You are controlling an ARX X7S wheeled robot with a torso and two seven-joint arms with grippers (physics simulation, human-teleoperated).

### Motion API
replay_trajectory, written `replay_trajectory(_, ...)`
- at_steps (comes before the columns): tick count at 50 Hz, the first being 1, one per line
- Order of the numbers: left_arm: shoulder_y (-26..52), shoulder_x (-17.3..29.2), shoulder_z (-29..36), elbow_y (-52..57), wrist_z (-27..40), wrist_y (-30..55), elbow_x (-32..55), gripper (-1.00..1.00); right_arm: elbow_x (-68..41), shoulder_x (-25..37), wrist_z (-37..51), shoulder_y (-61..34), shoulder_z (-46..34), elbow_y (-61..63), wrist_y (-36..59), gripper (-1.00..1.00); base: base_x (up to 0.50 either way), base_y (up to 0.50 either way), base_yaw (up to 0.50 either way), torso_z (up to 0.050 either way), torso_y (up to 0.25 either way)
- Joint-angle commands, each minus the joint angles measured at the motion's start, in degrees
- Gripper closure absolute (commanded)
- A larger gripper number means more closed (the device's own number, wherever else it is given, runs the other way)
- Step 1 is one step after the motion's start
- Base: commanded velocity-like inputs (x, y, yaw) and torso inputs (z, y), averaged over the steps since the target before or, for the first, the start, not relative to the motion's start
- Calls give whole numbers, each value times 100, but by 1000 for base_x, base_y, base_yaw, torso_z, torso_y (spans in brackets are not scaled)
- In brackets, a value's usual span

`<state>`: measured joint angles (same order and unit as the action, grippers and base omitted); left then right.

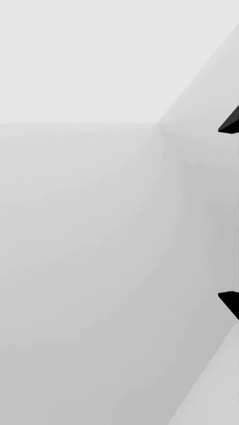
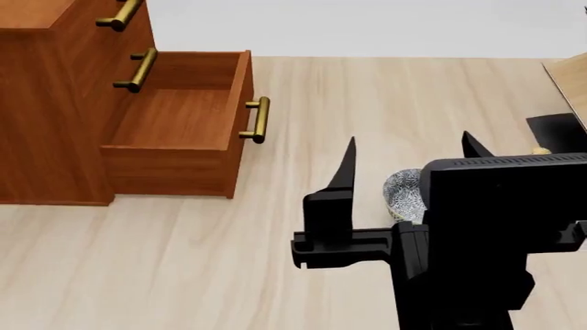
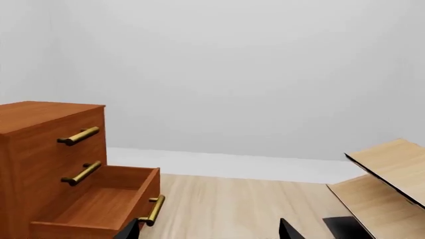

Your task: Put the wine bottle in the bottom drawer of the cabinet.

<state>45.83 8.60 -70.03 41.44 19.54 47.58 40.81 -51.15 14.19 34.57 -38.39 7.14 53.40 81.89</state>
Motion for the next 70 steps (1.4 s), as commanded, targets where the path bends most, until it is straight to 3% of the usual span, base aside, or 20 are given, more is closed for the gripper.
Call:
replay_trajectory(1, -41, 8, 45, 0, -2, -40, 5, -100, -144, 66, 83, -2, -22, -31, -64, -100, 0, 0, 0, 0, 0)
replay_trajectory(20, -104, 38, 125, 19, 13, -118, -18, -100, -176, 212, 144, 59, -208, -130, -335, -100, 27, 0, 0, 0, 0)
replay_trajectory(70, -214, 72, 219, -26, 83, -245, 69, -100, -431, 496, 394, 150, -370, -195, -666, -100, 239, 65, 0, 0, 0)
